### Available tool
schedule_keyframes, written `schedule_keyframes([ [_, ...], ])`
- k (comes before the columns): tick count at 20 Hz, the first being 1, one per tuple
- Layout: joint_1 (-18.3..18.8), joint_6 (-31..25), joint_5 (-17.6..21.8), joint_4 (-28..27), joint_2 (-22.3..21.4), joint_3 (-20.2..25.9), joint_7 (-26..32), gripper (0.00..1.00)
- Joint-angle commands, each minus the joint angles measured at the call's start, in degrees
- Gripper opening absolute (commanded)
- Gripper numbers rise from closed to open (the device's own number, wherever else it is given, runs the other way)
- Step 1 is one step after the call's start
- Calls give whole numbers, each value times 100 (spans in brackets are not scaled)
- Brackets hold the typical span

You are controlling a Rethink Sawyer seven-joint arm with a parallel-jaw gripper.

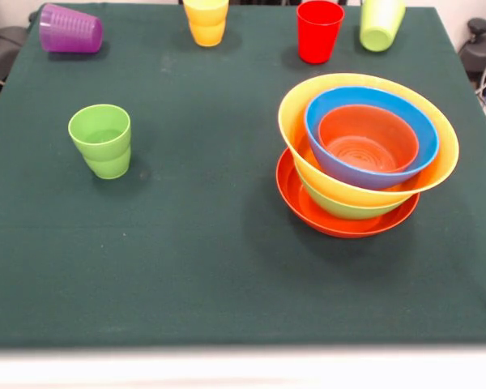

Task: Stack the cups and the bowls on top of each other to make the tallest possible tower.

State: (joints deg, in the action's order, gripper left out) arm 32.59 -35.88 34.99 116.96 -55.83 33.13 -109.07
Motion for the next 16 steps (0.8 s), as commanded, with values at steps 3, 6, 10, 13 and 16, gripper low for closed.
schedule_keyframes([
  [3,274,-1013,592,-1278,1089,519,2097,0],
  [6,292,-1172,670,-1675,1375,594,2239,0],
  [10,272,-1184,830,-2149,1844,616,2321,0],
  [13,250,-1286,902,-2459,2040,637,2428,0],
  [16,235,-1398,896,-2750,2211,643,2475,0],
])
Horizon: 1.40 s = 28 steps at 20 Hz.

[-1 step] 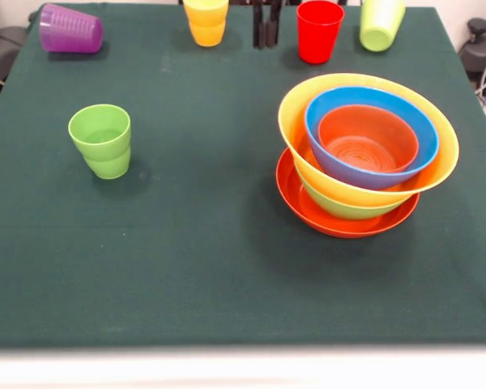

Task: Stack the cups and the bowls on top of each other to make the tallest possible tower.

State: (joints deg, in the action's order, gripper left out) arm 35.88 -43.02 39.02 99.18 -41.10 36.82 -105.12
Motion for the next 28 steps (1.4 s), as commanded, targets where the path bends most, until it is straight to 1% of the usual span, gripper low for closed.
schedule_keyframes([
  [1,-103,-709,484,-1036,769,252,2038,0],
  [3,-130,-708,501,-1131,821,219,2026,0],
  [4,-144,-707,509,-1179,847,202,2020,100],
  [7,-195,-735,538,-1376,945,189,2131,100],
  [9,-182,-856,538,-1573,1016,266,2452,100],
  [13,-204,-1338,580,-1928,944,318,3055,100],
  [15,-227,-1575,663,-2085,877,318,3360,100],
  [17,-206,-1681,686,-2175,856,342,3562,100],
  [28,-218,-1745,713,-2555,1016,328,4037,100],
])
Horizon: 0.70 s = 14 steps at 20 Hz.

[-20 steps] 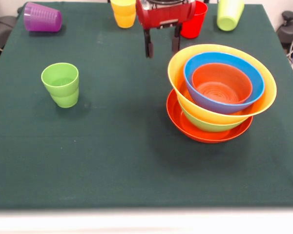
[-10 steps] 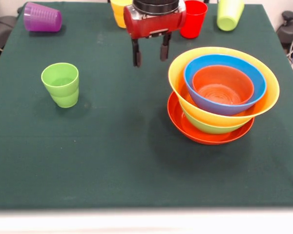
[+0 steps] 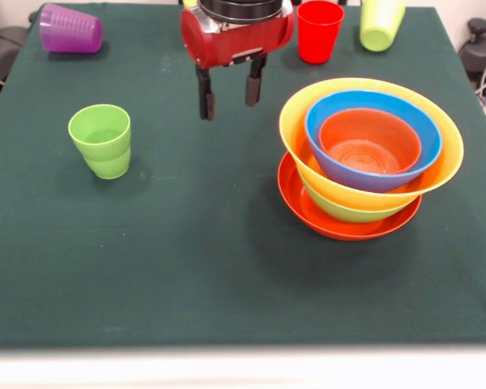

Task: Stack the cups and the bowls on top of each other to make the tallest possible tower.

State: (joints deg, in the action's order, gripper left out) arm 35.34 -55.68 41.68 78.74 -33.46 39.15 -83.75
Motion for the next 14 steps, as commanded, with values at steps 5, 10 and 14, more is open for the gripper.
schedule_keyframes([
  [5,-236,-460,478,-722,391,53,2066,100],
  [10,-40,-869,492,-1103,451,61,2761,100],
  [14,323,-595,308,-844,381,-47,2387,100],
])
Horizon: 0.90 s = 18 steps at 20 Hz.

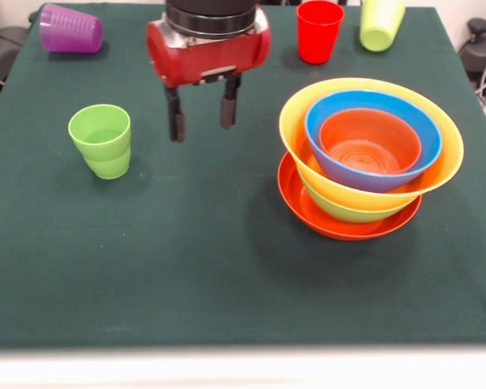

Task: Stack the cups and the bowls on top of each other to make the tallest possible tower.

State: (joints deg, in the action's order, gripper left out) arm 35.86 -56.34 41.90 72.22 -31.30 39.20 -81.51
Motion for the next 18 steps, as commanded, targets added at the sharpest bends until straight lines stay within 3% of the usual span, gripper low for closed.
schedule_keyframes([
  [1,321,-457,242,-124,150,-138,1878,100],
  [4,435,-420,230,2,144,-314,1521,100],
  [13,792,-546,382,-115,197,-249,2009,100],
  [18,1071,-275,227,178,573,-124,1957,100],
])
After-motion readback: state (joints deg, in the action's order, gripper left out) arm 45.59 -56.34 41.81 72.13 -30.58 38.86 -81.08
